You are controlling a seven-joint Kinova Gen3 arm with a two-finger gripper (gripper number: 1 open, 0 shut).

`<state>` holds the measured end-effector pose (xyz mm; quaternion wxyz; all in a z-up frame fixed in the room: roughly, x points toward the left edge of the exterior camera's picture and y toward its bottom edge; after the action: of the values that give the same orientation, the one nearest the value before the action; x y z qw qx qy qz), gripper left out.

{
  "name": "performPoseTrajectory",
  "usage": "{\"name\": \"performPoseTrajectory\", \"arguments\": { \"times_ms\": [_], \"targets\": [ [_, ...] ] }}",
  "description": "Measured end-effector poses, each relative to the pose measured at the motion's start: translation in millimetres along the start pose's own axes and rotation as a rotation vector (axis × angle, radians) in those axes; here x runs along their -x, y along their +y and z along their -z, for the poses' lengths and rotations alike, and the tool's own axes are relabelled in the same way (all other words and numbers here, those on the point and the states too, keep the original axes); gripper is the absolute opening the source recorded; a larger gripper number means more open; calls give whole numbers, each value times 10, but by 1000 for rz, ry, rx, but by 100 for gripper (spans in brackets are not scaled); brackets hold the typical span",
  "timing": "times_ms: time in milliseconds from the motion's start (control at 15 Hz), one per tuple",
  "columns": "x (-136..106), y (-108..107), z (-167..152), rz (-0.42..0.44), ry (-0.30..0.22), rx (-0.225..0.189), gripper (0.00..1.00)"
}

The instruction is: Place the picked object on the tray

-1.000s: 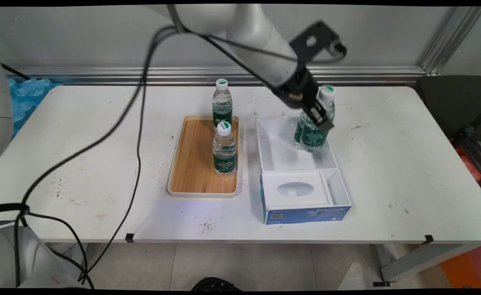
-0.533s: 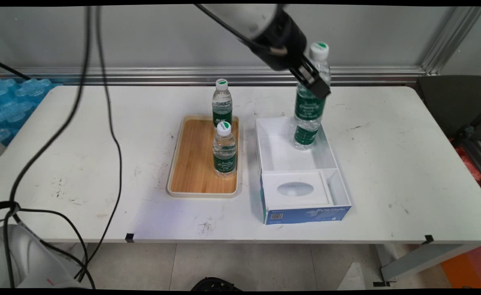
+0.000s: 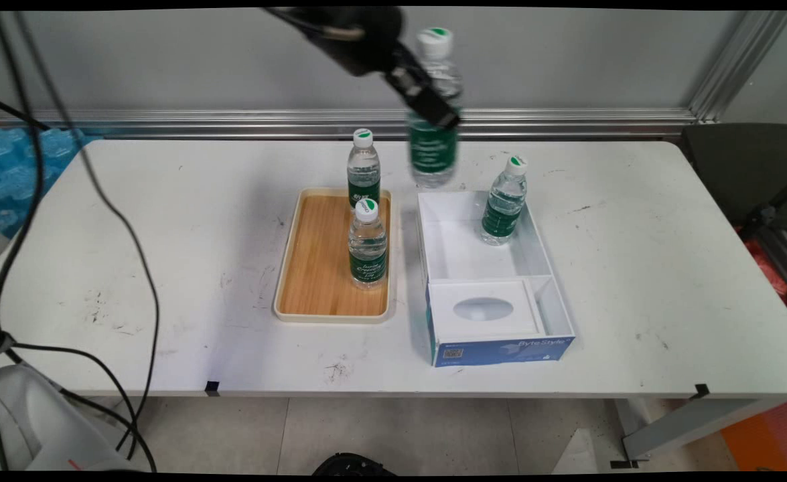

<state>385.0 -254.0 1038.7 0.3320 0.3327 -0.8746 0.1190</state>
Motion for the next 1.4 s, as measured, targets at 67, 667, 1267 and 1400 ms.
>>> {"name": "performPoseTrajectory", "arguments": {
  "times_ms": [67,667,1267,1400],
  "targets": [
    [72,-58,88,2,-2,-5,0],
    [785,-647,634,31,-25,-56,0],
    [1462,-1090,150,43,-23,-68,0],
    [1594,-1181,-33,32,-30,-63,0]
  ]
}}
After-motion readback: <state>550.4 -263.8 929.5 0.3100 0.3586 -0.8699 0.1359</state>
